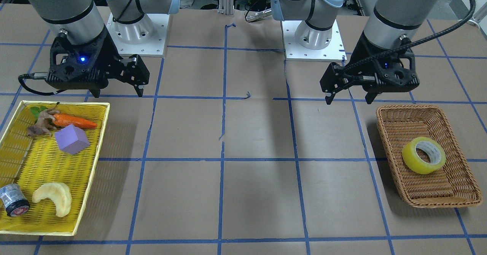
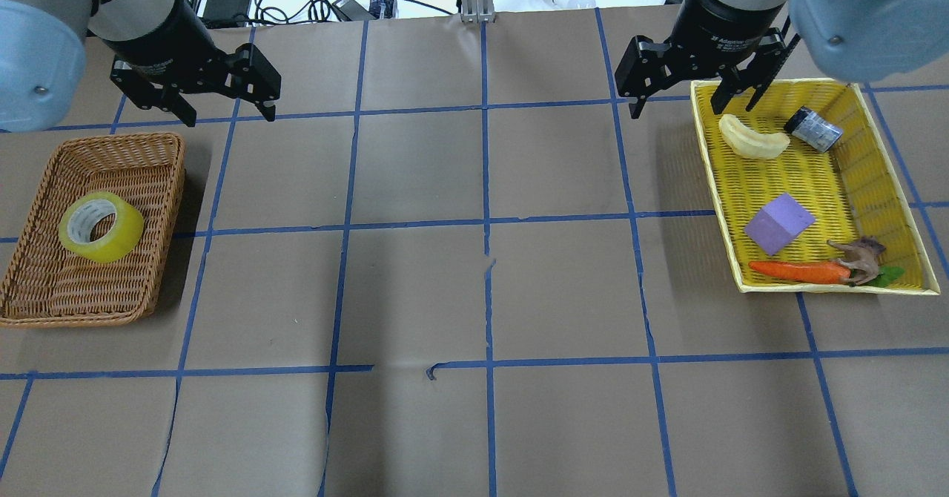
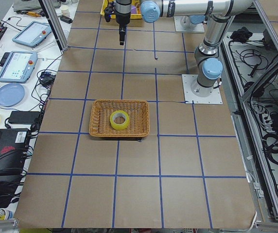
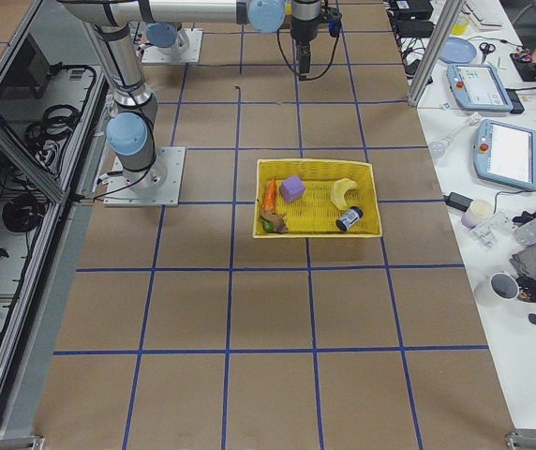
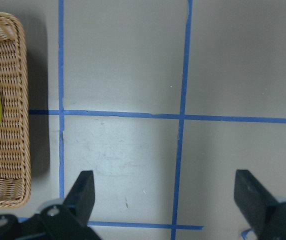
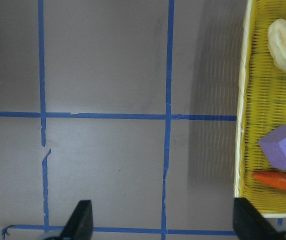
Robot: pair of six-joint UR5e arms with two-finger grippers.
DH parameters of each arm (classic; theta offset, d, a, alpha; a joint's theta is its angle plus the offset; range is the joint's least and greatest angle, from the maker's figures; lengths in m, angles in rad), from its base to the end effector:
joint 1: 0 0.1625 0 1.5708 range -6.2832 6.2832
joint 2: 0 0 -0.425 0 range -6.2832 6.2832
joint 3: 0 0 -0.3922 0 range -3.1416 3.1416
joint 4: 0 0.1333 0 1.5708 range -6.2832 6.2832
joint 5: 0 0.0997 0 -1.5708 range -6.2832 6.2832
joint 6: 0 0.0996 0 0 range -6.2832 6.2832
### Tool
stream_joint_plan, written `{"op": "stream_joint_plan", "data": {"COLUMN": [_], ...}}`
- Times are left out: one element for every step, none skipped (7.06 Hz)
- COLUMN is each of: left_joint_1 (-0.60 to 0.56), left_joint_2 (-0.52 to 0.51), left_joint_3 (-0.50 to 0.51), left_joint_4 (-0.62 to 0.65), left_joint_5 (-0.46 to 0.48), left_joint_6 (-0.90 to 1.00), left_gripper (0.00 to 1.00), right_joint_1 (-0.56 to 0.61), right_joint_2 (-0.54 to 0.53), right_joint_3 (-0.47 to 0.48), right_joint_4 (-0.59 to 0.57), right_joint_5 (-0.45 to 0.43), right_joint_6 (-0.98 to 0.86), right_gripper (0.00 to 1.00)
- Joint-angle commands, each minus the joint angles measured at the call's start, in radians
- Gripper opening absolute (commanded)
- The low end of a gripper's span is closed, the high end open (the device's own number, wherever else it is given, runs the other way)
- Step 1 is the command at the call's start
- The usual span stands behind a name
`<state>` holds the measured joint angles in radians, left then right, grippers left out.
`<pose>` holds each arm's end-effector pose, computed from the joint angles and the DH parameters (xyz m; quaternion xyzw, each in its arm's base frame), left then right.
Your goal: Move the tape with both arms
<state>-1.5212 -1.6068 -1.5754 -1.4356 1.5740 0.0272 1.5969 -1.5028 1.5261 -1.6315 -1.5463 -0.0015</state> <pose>-0.1072 -0.5218 0.4816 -0.0113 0.9988 -0.0472 0.0034 0.1494 -0.5206 0.4816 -0.0140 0.9997 -0.0185 0.0125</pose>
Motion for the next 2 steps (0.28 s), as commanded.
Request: {"op": "stream_joint_plan", "data": {"left_joint_1": [-0.036,-0.037], "left_joint_2": [0.004,0.013], "left_joint_3": [-0.002,0.000], "left_joint_4": [-0.026,-0.070], "left_joint_5": [0.000,0.006], "left_joint_6": [-0.003,-0.003], "left_gripper": [1.00,1.00], "right_joint_1": [0.000,0.000], "right_joint_2": [-0.001,-0.001], "right_joint_3": [-0.001,-0.001], "right_joint_4": [-0.001,0.001], "right_joint_5": [0.000,0.000], "right_joint_6": [0.000,0.001], "right_gripper": [1.00,1.00]}}
